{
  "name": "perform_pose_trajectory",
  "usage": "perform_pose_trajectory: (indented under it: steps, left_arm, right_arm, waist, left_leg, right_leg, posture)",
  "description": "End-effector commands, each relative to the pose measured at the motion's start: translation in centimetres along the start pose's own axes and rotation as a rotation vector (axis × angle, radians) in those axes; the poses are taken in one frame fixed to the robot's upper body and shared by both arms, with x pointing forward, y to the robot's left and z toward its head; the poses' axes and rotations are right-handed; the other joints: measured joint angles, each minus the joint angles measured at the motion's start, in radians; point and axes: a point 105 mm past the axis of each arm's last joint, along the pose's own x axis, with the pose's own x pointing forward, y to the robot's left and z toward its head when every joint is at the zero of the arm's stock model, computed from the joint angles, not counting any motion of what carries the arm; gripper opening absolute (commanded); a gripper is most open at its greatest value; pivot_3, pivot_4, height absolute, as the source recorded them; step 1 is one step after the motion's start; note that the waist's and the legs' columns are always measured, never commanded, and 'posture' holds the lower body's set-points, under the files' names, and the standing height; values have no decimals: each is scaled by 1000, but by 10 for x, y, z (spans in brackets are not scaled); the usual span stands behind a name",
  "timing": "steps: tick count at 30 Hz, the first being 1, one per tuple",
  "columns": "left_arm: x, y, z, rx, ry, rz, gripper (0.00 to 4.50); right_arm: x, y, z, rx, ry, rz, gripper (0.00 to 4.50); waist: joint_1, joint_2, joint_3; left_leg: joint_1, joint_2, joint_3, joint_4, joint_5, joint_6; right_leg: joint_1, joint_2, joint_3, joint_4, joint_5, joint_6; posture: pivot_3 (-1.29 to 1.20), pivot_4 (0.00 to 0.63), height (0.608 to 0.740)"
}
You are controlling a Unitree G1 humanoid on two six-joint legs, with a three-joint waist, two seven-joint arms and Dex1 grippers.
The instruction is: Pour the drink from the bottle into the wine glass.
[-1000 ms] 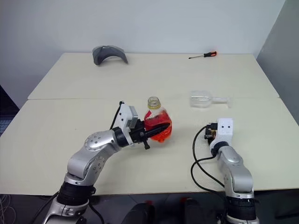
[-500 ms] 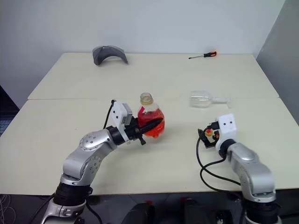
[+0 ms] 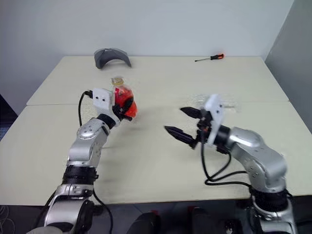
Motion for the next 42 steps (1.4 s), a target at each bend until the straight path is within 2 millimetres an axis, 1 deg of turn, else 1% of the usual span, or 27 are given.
perform_pose_trajectory:
  steps: [1, 3, 8, 12, 16, 20, 24, 25, 26, 27, 30, 34, 35, 38, 42]
  left_arm:
    - [-1, 22, 8, 13, -72, 127, 972]
    - [-3, 31, 1, 21, -69, 189, 972]
    - [-7, 44, -7, 40, -81, 272, 972]
    - [-9, 47, -10, 39, -85, 289, 972]
    - [-11, 56, -20, 28, -82, 318, 972]
    - [-13, 60, -29, -14, -68, 339, 972]
    - [-12, 61, -34, -34, -59, 347, 972]
    - [-12, 59, -36, -41, -56, 337, 1531]
    - [-11, 56, -37, -51, -54, 328, 1682]
    - [-11, 54, -38, -58, -53, 322, 1928]
    - [-11, 54, -39, -61, -54, 328, 2994]
    - [-16, 52, -39, -62, -62, 322, 4241]
    - [-18, 51, -39, -61, -64, 321, 4478]
    - [-25, 50, -38, -65, -65, 325, 4478]
    - [-42, 44, -37, -72, -58, 316, 4478]
  right_arm:
    - [7, -2, 7, -36, -42, -21, 4500]
    - [10, -1, 7, -36, -49, -19, 4500]
    - [11, 0, 7, -40, -51, -21, 4500]
    - [12, 0, 7, -40, -52, -25, 4500]
    - [13, 0, 7, -39, -58, -40, 4500]
    - [13, -2, 8, -44, -59, -55, 4500]
    - [12, -3, 8, -43, -54, -67, 4500]
    - [11, -4, 8, -44, -52, -69, 4500]
    - [11, -4, 8, -45, -52, -71, 4500]
    - [11, -5, 8, -46, -51, -73, 4500]
    - [11, -6, 9, -46, -52, -72, 4500]
    - [12, -5, 10, -37, -62, -64, 4500]
    - [13, -4, 9, -37, -62, -61, 4500]
    - [13, -4, 9, -36, -62, -59, 4500]
    - [12, -4, 9, -24, -68, -54, 4500]
  waist:
    - [1, 0, 0]
    - [1, 0, 0]
    - [6, -2, -1]
    - [3, -2, -1]
    - [3, -2, -1]
    - [3, -2, -1]
    - [2, -2, -1]
    - [2, -2, -1]
    - [2, -2, -1]
    - [2, -2, -1]
    - [2, -2, -1]
    - [2, -2, -1]
    - [1, -2, -1]
    - [0, -2, -1]
    - [0, -2, -1]
  left_leg:
    - [-1, -1, 0, 1, 0, 0]
    - [-6, -1, 0, 7, 0, 0]
    - [-6, -3, 0, 8, 0, 0]
    - [-5, -3, 0, 8, 0, 0]
    - [-5, -3, 0, 8, 0, 0]
    - [-5, -3, 0, 8, 0, 0]
    - [-5, -3, 0, 8, 0, 0]
    - [-5, -3, 0, 8, 0, 0]
    - [-5, -3, 0, 8, 0, 0]
    - [-5, -3, 0, 8, 0, 0]
    - [-5, -3, 0, 8, 0, 0]
    - [-4, -3, 0, 8, 0, 0]
    - [-4, -3, 0, 8, 0, 0]
    - [-4, -3, 0, 7, 0, 0]
    - [-4, -2, 0, 7, 0, 0]
  right_leg:
    - [0, -1, 0, -1, 0, 0]
    - [-2, -2, 0, -1, 0, 0]
    - [-2, -3, 0, -1, 2, 3]
    - [-2, -3, 0, 0, 2, 3]
    - [-2, -3, 0, 0, 2, 3]
    - [-2, -3, 0, 1, 2, 3]
    - [-2, -3, -1, 1, 2, 3]
    - [-2, -3, -1, 1, 2, 3]
    - [-2, -3, -1, 1, 2, 3]
    - [-2, -3, -1, 2, 2, 3]
    - [-2, -3, -1, 2, 2, 3]
    - [-2, -3, 0, 2, 2, 3]
    - [-2, -3, 0, 2, 2, 3]
    - [-2, -3, 0, 3, 2, 3]
    - [-2, -3, 0, 3, 2, 2]
  posture:
    - [0, 150, 740]
    - [0, 150, 740]
    - [0, 150, 740]
    - [0, 150, 740]
    - [0, 150, 740]
    - [0, 150, 740]
    - [0, 150, 740]
    - [0, 150, 740]
    - [0, 150, 740]
    - [0, 150, 740]
    - [0, 150, 740]
    - [0, 150, 740]
    - [0, 150, 740]
    - [0, 150, 740]
    - [0, 150, 740]
